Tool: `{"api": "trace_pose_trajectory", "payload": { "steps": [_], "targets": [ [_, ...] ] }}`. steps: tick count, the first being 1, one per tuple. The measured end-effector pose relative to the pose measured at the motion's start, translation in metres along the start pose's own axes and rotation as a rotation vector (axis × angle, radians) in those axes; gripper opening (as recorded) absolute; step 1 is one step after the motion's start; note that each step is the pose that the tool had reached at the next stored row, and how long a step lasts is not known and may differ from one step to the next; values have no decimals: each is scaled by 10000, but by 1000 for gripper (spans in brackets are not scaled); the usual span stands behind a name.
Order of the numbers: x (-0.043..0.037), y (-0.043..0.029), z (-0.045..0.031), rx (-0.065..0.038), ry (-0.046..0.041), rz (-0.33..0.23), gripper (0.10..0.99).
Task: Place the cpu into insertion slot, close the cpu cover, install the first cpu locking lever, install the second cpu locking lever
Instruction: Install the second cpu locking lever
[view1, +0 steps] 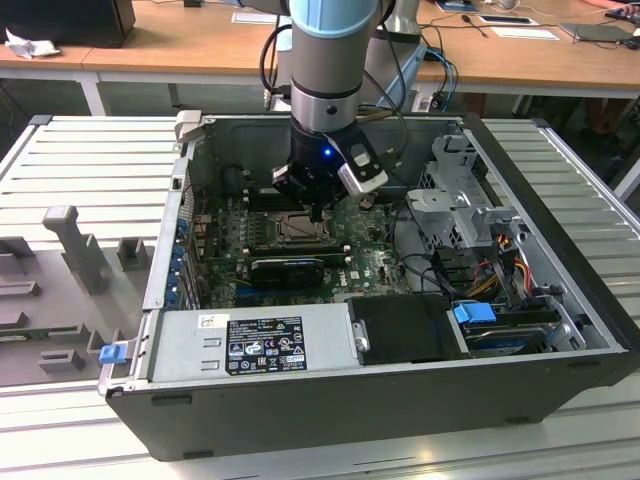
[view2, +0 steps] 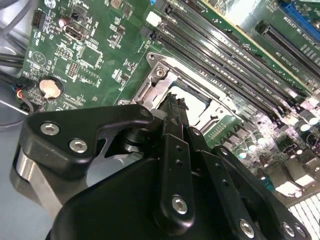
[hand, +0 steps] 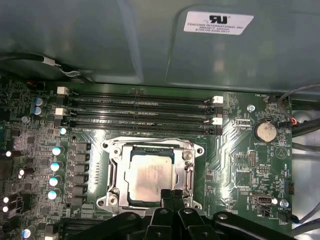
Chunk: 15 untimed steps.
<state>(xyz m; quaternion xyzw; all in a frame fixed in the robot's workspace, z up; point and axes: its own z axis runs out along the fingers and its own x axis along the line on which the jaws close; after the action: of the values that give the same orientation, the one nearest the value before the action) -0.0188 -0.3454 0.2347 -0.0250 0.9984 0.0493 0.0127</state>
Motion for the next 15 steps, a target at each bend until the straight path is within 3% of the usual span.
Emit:
{"api": "trace_pose_trajectory", "payload": {
  "steps": [15],
  "targets": [
    [4,-101,-16,-5,-1,-2,106]
  ]
}}
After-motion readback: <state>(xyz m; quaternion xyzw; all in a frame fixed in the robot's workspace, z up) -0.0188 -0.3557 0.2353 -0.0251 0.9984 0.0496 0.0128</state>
